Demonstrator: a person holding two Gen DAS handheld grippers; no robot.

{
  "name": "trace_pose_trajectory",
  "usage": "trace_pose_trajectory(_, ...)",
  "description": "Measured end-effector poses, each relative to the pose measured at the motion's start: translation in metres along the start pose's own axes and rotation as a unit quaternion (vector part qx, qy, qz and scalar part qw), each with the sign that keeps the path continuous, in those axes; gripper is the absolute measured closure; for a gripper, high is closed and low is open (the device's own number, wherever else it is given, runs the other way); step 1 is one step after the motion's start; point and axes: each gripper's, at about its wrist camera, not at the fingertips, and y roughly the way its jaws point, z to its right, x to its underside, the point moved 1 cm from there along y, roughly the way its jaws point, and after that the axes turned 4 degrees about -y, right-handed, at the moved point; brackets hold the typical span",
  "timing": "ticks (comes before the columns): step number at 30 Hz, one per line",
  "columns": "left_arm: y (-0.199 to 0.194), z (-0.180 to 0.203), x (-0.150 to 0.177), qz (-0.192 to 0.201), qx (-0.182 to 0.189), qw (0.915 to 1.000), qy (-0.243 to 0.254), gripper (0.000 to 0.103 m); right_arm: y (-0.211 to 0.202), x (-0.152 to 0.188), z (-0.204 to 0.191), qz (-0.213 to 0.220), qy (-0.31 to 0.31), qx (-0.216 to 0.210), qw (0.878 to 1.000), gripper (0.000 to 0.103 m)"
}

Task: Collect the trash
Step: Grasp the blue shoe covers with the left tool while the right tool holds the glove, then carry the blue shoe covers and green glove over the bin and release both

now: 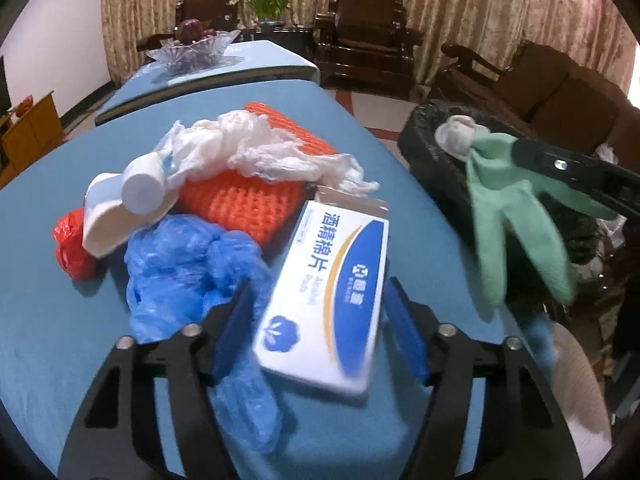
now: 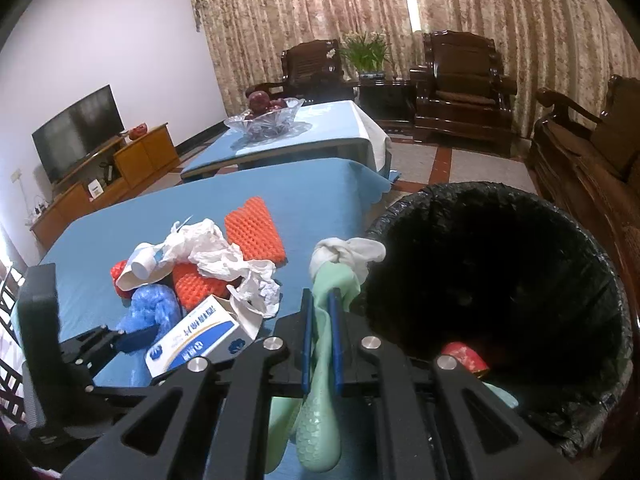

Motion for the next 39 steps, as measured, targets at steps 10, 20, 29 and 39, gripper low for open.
trace_pose_trajectory(10, -0.028, 0.018, 0.008, 0.041, -0.022, 0.9987, 0.022, 0.025, -0.003, -0.003, 0.003, 0.003, -0.003, 0.005, 1.000, 0.095)
trace_pose_trajectory(20, -0.028, -0.036, 0.002, 0.036, -0.046, 0.9965, -0.060, 0.034, 0.003, 0.004, -0.007, -0.004, -0.008, -0.005, 1.000, 0.095)
trace_pose_trajectory(29, -0.010, -0.058, -0.008, 0.020, -0.012, 0.9953, -0.094, 0.092, 0.006, 0.006, -0.014, -0.011, -0.016, -0.008, 1.000, 0.095)
trace_pose_trajectory(39, -0.050, -0.049, -0.019, 0.074, -0.013, 0.9946, -0.071, 0.103, -0.008, 0.000, -0.023, 0.009, -0.020, -0.014, 1.000, 0.095)
